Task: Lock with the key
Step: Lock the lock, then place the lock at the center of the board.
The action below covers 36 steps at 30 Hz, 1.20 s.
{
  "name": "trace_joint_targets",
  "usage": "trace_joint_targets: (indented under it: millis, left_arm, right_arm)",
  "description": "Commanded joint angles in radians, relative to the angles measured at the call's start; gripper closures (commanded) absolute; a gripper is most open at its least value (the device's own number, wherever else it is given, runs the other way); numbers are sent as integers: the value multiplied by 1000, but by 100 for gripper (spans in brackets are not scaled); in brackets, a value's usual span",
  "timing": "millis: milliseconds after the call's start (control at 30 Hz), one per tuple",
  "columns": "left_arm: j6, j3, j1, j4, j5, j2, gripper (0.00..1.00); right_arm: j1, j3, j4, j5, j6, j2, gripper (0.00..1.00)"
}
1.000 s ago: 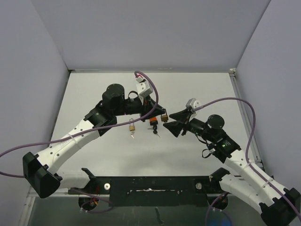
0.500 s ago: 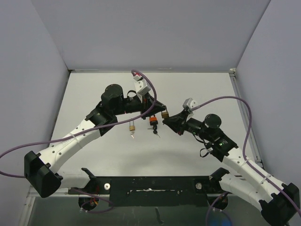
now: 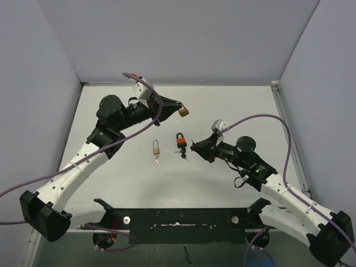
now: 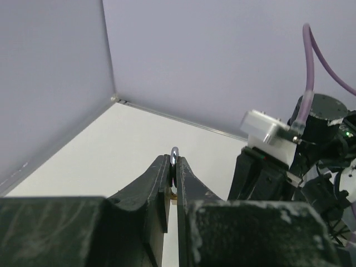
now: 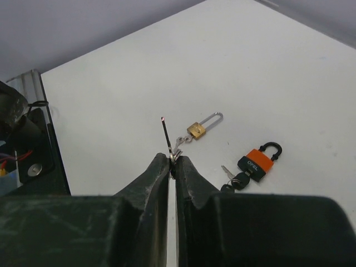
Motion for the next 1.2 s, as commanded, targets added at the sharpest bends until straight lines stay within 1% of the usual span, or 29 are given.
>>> trace_joint_targets:
  millis: [0,100,167,267,333,367,467,533,567,667,733,800,900,1000,1167]
  left_arm:
    - [-16,83,30,104,-24,-32,100]
    - [1,107,31,22,-22,1,100]
    - [-3,97,32,-16,-18,36,100]
    - [-28,44,31,-29,-28,105,100]
    - [-51,17,32,-22,-45,166,100]
    - [-62,9,31,-11,-43,200,100]
    - [-83,15,24,13,-35,328,100]
    - [-81,44,13,8,-29,409,100]
    - [-74,64,5,-4,-30,452,100]
    - [-71,111,-16,-14,-35,561,100]
    - [-93,130,-21,17,-23,629,100]
    - [-121,147,-23,66,0,691,100]
    - [-146,194,-23,105,21,778,100]
    - [-164,250,-23,132,55,850,100]
    - [-221,307,-25,233,118,946,100]
  right_arm:
    - [11,-2,-9,37,-17,10,100]
    - [11,9,-45,115,-27,-11,100]
    - [11,33,-96,250,-30,-20,100]
    - [9,91,-186,535,-9,-6,100]
    - [5,135,-242,686,0,19,100]
    - [-1,157,-265,730,2,36,100]
    - [-37,200,-300,790,11,83,100]
    - [-88,213,-328,798,47,109,100]
    - [-142,214,-340,786,73,119,100]
    - [-285,203,-355,677,139,144,100]
    - [-368,189,-350,592,169,166,100]
    - [-420,174,-340,535,185,197,100]
    - [-451,156,-317,480,191,237,100]
    - [-455,152,-306,466,188,287,100]
    - [-457,147,-279,431,184,375,100]
